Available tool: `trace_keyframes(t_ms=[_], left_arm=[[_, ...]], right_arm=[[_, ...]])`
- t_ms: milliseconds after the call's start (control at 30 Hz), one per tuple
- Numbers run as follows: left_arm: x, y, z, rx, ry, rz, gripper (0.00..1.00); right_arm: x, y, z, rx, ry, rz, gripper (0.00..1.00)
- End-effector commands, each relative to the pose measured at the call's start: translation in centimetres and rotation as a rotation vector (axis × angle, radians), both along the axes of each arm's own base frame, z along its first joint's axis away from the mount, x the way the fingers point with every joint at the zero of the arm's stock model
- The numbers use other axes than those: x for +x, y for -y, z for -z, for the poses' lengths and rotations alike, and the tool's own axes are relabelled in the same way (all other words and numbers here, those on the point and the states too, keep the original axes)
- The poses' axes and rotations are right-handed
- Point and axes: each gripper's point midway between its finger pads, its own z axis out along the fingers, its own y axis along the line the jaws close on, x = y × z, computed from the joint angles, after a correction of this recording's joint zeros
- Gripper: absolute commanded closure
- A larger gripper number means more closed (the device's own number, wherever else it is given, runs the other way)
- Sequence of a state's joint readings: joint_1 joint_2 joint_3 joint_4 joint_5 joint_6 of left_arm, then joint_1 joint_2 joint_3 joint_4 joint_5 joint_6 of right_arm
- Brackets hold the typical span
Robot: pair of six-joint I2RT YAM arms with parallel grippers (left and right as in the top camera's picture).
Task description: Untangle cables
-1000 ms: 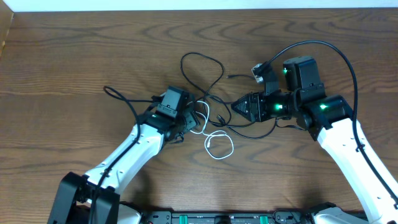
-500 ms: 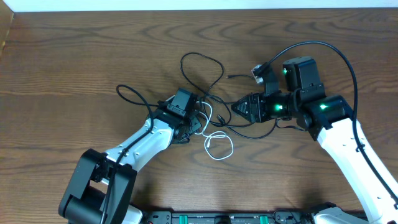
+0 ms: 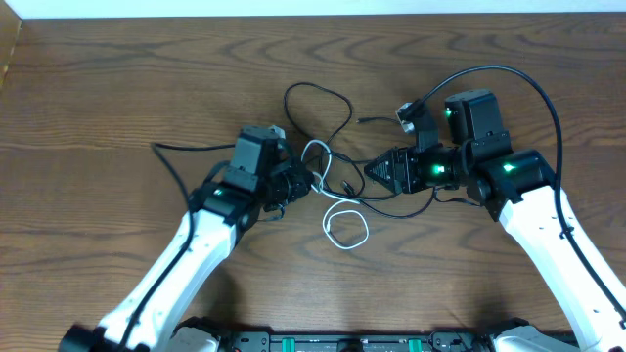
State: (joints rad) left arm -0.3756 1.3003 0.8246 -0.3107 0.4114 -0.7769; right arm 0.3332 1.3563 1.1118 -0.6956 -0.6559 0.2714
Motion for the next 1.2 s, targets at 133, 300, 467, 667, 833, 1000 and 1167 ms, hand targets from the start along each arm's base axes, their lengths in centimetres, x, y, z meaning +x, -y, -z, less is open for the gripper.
trace_keyframes(t_ms=[133, 300, 467, 667, 833, 1000, 1167], left_arm=[[-1.1, -0.2, -4.9, -0.062, 0.131, 0.021, 0.92], [-1.5, -0.3, -6.5, -0.079, 0.182, 0.025, 0.92], [-1.9, -0.4, -7.9, -0.099, 0.221, 0.03, 0.92], [-2.5, -1.3, -9.3, -0.408, -0.083, -0.267, 0.92], [-2.6, -1.3, -9.2, -0.479, -0.18, -0.362, 0.92], [-2.5, -1.3, -9.3, -0.473, -0.17, -0.353, 0.92], [-2.3, -1.2, -9.6, -0.386, -0.03, -0.226, 0.92]], right_arm=[[-0.2, -0.2, -0.5, 0.006, 0.007, -0.006, 0.54], [-0.3, -0.2, -0.5, 0.006, 0.006, -0.006, 0.53], [-0.2, -0.7, -0.4, 0.02, -0.019, 0.011, 0.53], [-0.3, -2.1, 1.0, 0.026, -0.109, 0.026, 0.56], [-0.3, -2.2, 1.7, 0.022, -0.148, 0.041, 0.62], [0.1, -2.3, 1.4, 0.035, -0.145, 0.059, 0.64], [0.1, -2.3, 1.4, 0.034, -0.144, 0.059, 0.64]])
